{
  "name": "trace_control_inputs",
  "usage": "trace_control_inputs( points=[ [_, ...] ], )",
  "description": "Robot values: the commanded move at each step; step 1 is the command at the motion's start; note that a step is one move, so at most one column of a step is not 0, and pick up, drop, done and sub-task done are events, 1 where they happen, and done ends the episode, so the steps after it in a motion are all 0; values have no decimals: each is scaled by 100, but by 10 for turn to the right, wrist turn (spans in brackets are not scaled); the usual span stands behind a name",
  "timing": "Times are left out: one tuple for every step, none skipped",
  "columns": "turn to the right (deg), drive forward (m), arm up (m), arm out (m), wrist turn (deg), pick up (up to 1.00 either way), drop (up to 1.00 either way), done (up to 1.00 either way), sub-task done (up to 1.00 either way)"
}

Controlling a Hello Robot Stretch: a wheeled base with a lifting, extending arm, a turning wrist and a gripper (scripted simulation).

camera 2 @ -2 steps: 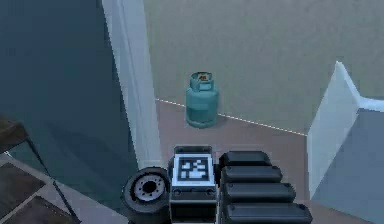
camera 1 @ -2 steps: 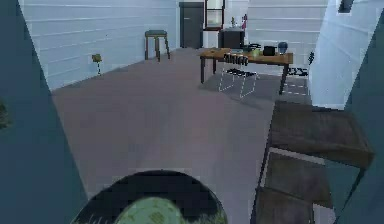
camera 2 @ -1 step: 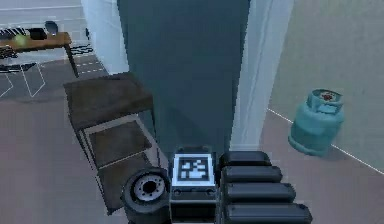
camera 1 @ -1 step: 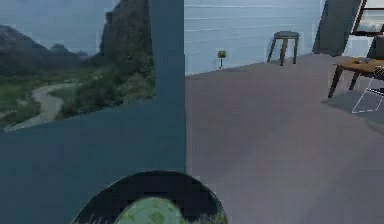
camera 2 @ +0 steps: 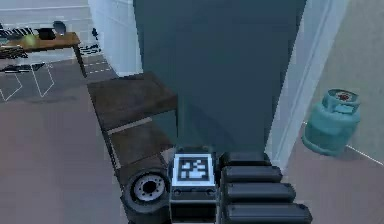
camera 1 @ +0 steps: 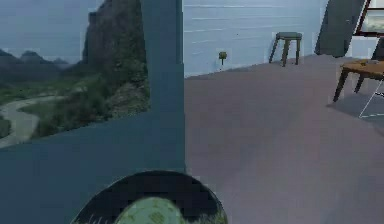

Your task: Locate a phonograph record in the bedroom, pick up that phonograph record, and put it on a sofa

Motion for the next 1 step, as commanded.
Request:
trace_control_inputs(
  points=[
    [-450, 0, 0, 0, 0, 0, 0, 0, 0]
  ],
)
